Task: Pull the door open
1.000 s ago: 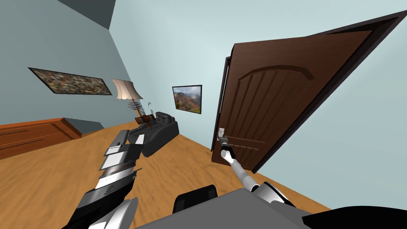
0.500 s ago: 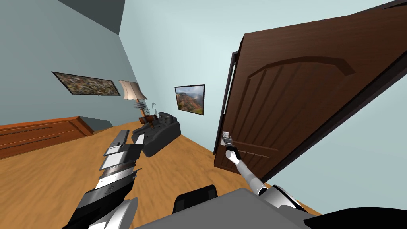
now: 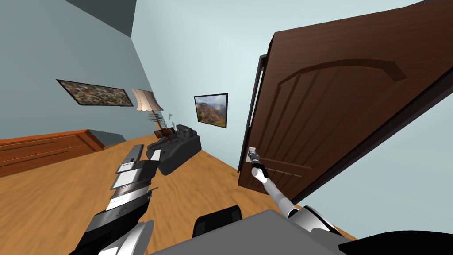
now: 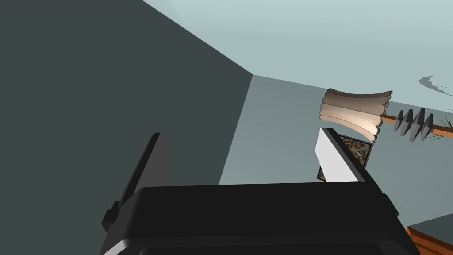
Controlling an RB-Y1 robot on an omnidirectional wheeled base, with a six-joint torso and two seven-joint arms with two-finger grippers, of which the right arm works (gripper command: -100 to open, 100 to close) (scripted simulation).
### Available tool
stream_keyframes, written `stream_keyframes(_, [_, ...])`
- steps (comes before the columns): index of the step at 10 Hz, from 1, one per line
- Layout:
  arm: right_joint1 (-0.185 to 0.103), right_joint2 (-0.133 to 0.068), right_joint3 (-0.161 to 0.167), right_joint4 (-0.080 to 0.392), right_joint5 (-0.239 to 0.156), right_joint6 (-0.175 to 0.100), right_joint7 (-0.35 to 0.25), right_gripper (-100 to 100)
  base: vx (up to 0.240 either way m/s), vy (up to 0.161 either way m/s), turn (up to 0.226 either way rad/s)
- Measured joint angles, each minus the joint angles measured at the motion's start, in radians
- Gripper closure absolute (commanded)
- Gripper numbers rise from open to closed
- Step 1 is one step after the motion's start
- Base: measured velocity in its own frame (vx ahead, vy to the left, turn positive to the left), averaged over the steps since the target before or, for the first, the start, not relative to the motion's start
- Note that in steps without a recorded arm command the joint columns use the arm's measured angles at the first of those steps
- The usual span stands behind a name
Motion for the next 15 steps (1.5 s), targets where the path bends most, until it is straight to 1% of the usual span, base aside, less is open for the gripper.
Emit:
stream_keyframes(2, [0.000,0.000,0.000,0.000,0.000,0.001,0.000,100,0.000,0.000,0.000])
stream_keyframes(3, [0.001,0.000,0.000,0.000,0.000,0.001,0.000,100,-0.129,-0.003,0.096])
stream_keyframes(5, [0.007,-0.017,0.012,-0.016,0.001,0.000,-0.017,100,-0.213,-0.046,0.134])
stream_keyframes(6, [0.015,-0.022,0.022,-0.024,0.002,0.003,-0.027,100,-0.224,-0.048,0.099])
stream_keyframes(7, [0.016,-0.025,0.033,-0.026,0.004,0.005,-0.035,100,-0.242,-0.026,0.104])
stream_keyframes(11, [0.040,-0.049,0.075,-0.060,0.007,0.014,-0.079,100,-0.231,-0.033,0.102])
stream_keyframes(13, [0.051,-0.062,0.092,-0.076,0.008,0.020,-0.098,100,-0.133,-0.034,0.062])
stream_keyframes(14, [0.053,-0.061,0.095,-0.076,0.008,0.023,-0.099,100,-0.123,-0.021,0.079])
stream_keyframes(15, [0.056,-0.069,0.102,-0.080,0.009,0.020,-0.106,100,-0.175,-0.059,0.102])
